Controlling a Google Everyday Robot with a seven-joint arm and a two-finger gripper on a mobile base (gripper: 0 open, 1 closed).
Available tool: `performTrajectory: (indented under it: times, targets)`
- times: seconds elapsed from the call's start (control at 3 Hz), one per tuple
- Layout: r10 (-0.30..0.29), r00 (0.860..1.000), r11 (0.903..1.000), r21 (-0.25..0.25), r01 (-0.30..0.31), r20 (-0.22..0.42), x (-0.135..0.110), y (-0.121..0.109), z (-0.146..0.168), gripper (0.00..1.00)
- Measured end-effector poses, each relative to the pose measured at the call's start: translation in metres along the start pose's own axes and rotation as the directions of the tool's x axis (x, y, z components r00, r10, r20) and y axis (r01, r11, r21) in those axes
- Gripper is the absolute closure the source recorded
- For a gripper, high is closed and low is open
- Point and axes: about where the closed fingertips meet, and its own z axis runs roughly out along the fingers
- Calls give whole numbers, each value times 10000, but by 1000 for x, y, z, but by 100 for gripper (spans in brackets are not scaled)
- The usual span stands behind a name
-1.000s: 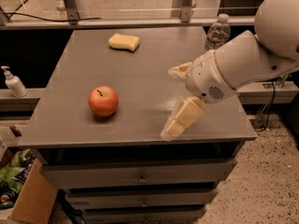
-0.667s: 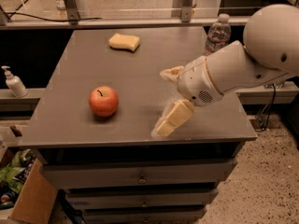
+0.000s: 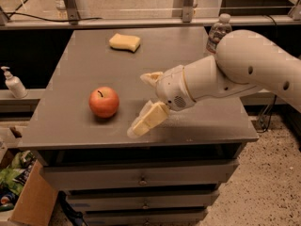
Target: Move apple near sponge
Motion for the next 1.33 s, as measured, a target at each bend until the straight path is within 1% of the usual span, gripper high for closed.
performTrajectory:
  times: [0.33, 0.67, 1.0, 1.33]
  targets:
    - [184, 9983, 9997, -181, -174, 554, -7, -4, 32, 0]
    - [293, 9938, 9993, -252, -267, 1070, -21, -11, 57, 0]
    - [371, 9893, 9990, -306, -331, 1409, -33, -19, 76, 0]
    - [472, 9860, 9984, -392, -415, 1598, -37, -21, 90, 18]
